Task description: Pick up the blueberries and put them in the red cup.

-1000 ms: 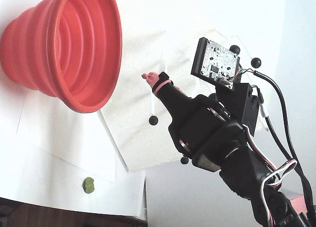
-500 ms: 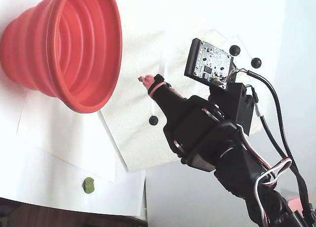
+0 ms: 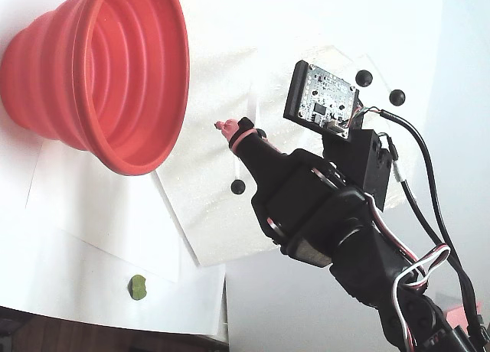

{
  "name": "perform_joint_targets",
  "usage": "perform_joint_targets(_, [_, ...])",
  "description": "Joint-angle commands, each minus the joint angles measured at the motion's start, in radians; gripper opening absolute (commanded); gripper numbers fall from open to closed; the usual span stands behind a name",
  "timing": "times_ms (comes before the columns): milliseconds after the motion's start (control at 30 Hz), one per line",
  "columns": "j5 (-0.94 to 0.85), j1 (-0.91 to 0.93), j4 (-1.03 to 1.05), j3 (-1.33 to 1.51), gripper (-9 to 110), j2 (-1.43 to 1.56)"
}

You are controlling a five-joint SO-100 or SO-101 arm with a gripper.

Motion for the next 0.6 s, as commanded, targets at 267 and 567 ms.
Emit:
perform_joint_targets(267, [0.011,0.02,-0.029,-0.084,13,0.037])
perform_joint_targets(567, [0.014,0.0,-0.028,-0.032,13,0.097])
